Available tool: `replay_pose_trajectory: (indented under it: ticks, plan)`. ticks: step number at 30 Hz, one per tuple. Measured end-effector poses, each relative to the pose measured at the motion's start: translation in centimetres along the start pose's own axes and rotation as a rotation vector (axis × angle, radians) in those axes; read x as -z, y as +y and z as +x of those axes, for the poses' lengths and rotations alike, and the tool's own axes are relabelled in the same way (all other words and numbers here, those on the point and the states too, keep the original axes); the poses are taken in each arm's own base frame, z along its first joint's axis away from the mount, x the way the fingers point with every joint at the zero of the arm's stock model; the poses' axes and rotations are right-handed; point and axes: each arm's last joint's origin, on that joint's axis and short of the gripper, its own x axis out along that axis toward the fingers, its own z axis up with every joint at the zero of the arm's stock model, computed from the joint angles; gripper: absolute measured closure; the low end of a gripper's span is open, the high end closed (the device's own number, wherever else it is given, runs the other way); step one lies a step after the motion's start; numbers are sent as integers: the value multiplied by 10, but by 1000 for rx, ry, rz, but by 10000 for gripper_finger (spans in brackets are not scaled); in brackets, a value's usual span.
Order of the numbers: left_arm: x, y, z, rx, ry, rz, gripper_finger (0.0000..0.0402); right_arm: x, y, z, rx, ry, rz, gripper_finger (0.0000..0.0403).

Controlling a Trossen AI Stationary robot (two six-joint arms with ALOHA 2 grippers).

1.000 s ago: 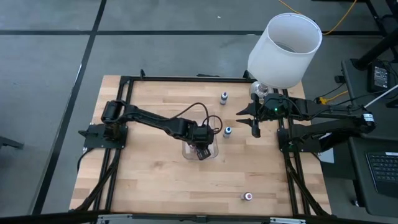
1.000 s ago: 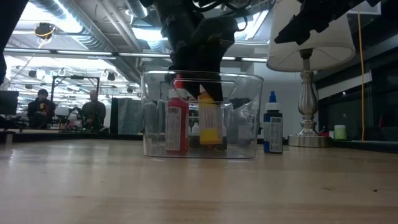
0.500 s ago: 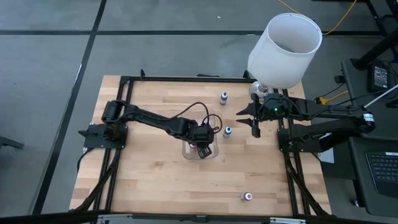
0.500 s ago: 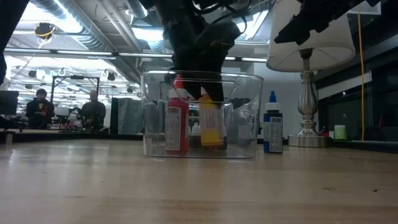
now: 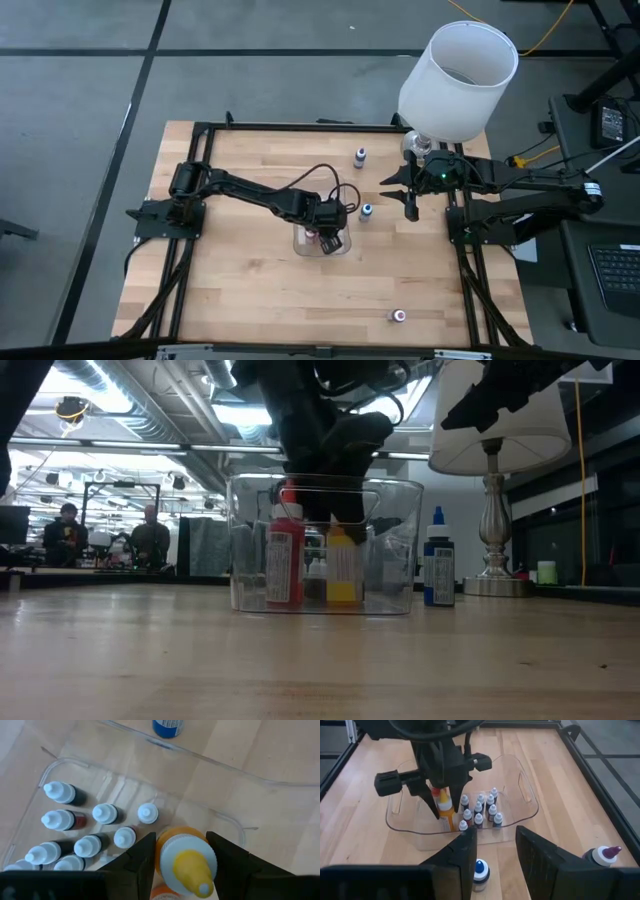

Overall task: Pick & Place food coloring
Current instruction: Put the large yellow food coloring into the transparent bin

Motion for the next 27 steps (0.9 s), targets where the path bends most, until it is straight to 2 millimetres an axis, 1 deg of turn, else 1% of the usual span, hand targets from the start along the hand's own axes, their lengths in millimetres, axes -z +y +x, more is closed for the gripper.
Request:
replay_pose_trajectory:
  ticks: [6,13,19,22,27]
  plan:
    - [0,3,1,9,21,-20,252,0,0,0,0,-1,0,265]
    - [3,6,-7,-32,35,-41,252,0,0,0,0,-1,0,265]
    - [5,8,-8,-32,68,-47,250,0,0,0,0,-2,0,265]
    - [5,8,-8,-25,69,-50,243,0,0,0,0,-2,0,265]
    - [5,7,-8,6,90,-41,219,0,0,0,0,-2,0,265]
